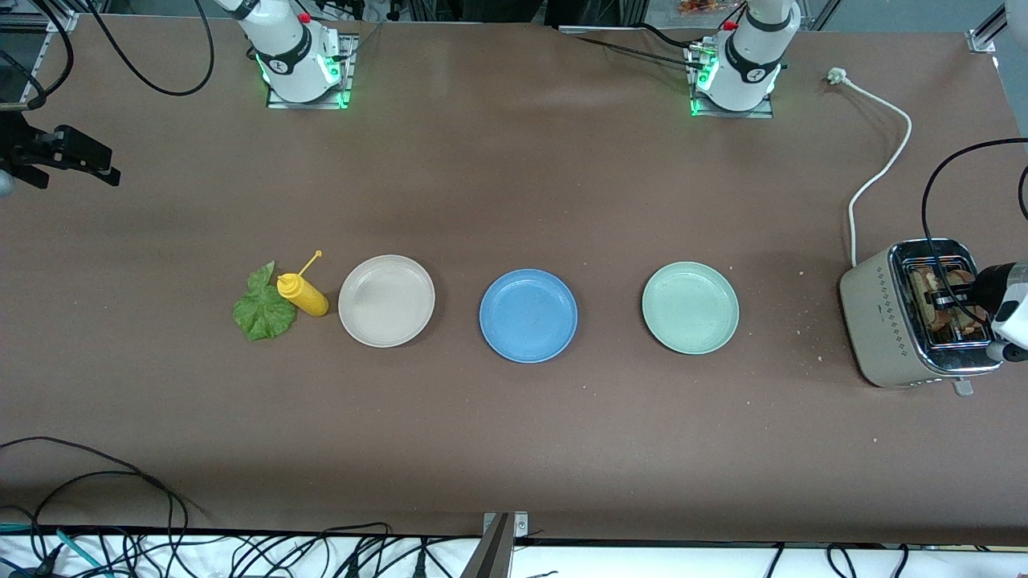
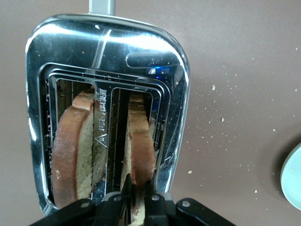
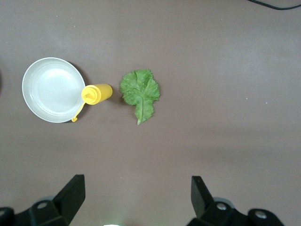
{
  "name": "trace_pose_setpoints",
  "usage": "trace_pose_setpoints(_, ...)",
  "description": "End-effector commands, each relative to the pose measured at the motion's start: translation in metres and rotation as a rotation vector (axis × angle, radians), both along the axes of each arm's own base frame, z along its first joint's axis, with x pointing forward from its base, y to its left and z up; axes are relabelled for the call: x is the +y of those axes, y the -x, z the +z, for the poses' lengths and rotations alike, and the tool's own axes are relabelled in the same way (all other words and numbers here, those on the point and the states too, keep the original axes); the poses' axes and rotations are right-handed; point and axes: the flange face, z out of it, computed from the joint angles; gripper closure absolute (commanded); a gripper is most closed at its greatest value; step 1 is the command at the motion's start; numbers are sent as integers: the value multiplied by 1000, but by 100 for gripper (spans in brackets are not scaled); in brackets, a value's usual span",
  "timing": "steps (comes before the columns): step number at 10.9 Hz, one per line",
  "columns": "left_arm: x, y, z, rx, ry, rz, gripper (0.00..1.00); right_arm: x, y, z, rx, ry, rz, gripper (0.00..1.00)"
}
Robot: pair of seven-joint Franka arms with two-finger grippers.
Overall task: Make sandwich in blue plate with both arms
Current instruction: 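Grasp the bread slice with the left gripper and lift it out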
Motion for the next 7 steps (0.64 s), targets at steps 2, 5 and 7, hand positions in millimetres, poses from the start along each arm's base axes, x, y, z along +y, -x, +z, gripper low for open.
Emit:
trace_pose_setpoints(2,1,17,83,-56,-2,-112,100,2,3,7,-3,-17,-9,0)
trace_pose_setpoints(5,2,41,141,-86,-12,-119,100,2,3,7,-3,-17,-9,0)
trace_pose_setpoints(7,-7,52,169,-101,-10,-123,100,2,3,7,-3,-17,-9,0)
